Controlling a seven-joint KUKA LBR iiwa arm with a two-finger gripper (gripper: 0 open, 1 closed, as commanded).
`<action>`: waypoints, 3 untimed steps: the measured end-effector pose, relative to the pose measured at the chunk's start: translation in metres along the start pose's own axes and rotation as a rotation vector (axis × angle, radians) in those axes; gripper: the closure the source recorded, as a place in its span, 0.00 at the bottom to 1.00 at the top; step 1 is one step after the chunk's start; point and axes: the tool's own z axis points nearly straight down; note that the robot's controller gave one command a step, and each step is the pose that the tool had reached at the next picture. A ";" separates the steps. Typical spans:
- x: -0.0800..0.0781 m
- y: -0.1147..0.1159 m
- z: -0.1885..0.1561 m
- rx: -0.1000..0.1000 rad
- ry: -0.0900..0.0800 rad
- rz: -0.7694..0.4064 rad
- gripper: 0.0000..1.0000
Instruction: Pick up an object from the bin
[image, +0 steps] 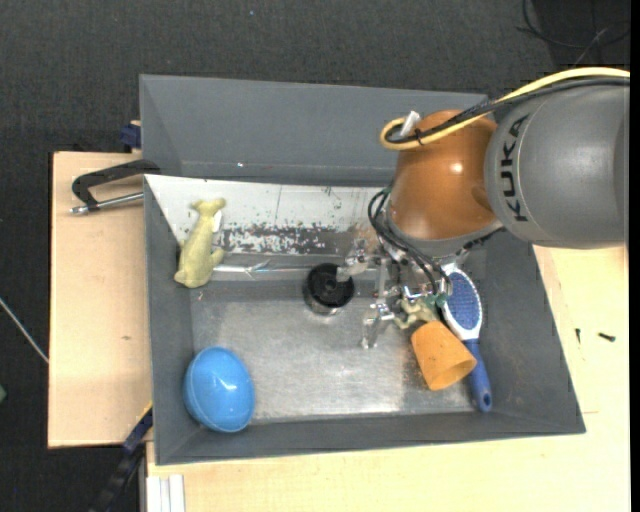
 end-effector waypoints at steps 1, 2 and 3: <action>-0.030 0.018 0.037 0.002 -0.023 0.105 0.00; -0.033 0.018 0.032 0.000 -0.037 0.105 1.00; -0.018 0.015 -0.085 0.000 -0.018 0.092 1.00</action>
Offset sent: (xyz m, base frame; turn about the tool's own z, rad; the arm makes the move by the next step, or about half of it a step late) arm 0.0184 0.0234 -0.0452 0.1030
